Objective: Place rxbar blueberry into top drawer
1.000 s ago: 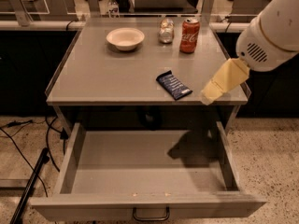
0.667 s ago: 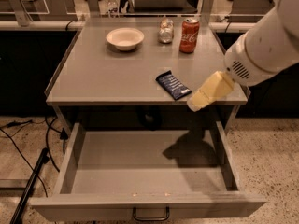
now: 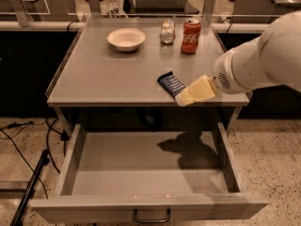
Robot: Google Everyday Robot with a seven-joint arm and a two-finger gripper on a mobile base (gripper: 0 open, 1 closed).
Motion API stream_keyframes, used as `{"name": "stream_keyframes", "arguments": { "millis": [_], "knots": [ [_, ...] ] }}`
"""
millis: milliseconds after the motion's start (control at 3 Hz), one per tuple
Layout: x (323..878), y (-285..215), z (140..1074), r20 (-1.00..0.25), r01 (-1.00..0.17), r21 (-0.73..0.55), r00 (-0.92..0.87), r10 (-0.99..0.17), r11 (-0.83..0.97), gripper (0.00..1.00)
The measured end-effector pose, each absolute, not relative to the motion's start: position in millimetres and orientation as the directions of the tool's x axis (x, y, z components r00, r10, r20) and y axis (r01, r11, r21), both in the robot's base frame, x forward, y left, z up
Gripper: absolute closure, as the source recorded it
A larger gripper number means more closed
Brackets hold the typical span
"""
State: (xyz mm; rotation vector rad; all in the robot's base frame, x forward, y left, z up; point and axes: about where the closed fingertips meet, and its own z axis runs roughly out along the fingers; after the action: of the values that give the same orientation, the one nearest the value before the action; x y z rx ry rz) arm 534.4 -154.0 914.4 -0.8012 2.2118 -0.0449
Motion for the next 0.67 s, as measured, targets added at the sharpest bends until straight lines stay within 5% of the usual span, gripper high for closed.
{"name": "stream_keyframes", "arguments": {
  "millis": [667],
  "knots": [
    [558.3, -147.9, 906.8, -0.713, -0.492, -0.234, -0.499, -0.493, 0.838, 0.00]
  ]
}}
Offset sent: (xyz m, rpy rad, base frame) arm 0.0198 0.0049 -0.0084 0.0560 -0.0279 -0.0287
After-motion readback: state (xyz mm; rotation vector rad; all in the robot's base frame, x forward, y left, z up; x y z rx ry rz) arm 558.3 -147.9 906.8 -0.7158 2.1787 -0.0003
